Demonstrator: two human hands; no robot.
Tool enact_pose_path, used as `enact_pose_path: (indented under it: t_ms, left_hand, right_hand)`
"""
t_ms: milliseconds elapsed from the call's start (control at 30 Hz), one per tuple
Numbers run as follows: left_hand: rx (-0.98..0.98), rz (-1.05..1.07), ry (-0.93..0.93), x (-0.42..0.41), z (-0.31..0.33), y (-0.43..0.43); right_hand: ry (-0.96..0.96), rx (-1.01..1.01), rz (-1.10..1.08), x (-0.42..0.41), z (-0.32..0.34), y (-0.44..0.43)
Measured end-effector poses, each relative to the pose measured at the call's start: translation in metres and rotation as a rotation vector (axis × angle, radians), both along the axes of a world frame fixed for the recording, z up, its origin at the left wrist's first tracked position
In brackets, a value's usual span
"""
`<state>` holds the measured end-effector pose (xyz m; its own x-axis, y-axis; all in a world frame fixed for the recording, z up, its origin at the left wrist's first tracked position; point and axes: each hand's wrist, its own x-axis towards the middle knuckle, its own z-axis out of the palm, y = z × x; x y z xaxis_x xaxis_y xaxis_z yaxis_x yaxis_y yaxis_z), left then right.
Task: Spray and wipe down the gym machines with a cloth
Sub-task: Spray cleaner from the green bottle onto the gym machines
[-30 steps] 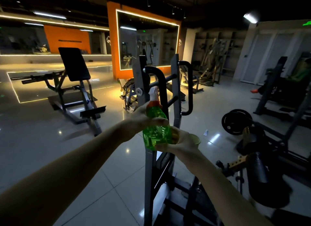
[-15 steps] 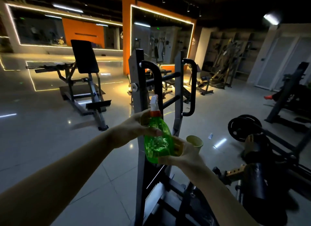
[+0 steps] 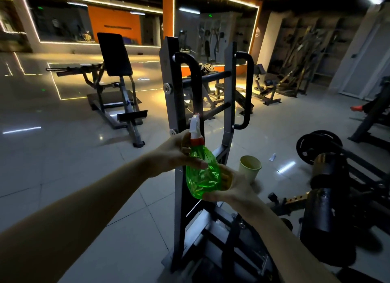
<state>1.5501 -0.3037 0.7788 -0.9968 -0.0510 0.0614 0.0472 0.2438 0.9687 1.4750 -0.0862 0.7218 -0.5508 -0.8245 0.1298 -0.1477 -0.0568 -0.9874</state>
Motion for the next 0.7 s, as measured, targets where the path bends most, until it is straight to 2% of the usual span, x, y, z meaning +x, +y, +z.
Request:
enact_pose_path:
  t_ms: [500, 700]
  left_hand:
    - [-0.083, 0.006, -0.225, 0.005, -0.044, 0.014]
    - [-0.129, 0.006, -0.198, 0.010, -0.060, 0.022]
  right_hand:
    - [-0.110, 0.143, -0.016, 0.007, -0.053, 0.011]
    - [-0.106, 0.169, -0.018, 0.008, -0.068, 0.017]
